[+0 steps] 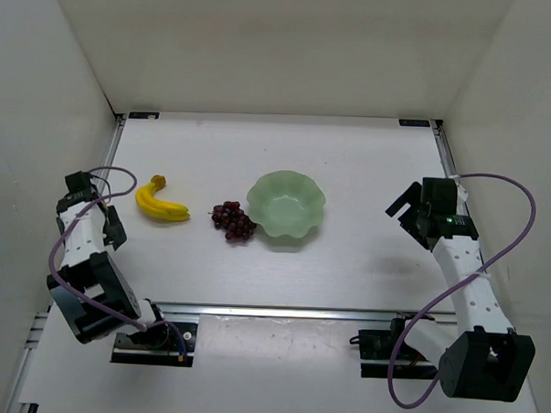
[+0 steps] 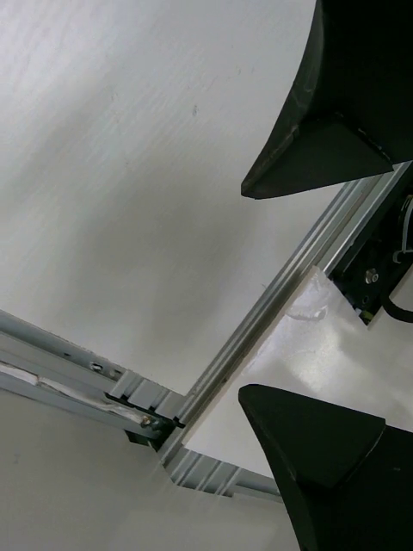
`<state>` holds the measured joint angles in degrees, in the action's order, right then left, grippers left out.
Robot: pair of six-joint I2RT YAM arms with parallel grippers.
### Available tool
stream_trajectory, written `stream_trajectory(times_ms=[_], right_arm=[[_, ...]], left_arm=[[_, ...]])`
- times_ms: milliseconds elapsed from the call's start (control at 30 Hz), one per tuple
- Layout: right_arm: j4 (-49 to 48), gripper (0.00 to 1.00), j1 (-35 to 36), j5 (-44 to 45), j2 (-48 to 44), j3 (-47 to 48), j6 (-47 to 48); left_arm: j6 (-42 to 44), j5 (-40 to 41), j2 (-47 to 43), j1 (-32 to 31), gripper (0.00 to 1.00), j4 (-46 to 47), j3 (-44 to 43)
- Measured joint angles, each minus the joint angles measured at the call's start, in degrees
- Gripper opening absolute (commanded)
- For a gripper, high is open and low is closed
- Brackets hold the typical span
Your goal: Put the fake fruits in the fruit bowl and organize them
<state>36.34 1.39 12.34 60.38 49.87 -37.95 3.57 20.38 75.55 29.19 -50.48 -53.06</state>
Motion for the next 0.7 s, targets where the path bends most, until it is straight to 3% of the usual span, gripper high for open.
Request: stream_trajectory(times_ms=[100,300,500,700], right_arm=[[0.0,0.94,0.0,0.0,0.2,0.0,0.0],[-0.1,0.94,0.0,-0.9,2.8,0.0,-0.6],[-0.4,0.94,0.0,-2.2,4.6,0.5,-1.1],[-0.6,0.94,0.2,-2.4,4.6,1.0,-1.4]], left_arm=[[-0.2,-2.4,0.5,0.0,1.0,-1.1,-3.0],[-3.1,-10.8,7.6,-1.5,1.0,-2.6,-19.0],[-5.7,-19.6,23.1,-6.0,1.0,-5.2,-35.4],[-4.9,-24.9,37.6,-11.4,1.0,-9.8,-44.8]])
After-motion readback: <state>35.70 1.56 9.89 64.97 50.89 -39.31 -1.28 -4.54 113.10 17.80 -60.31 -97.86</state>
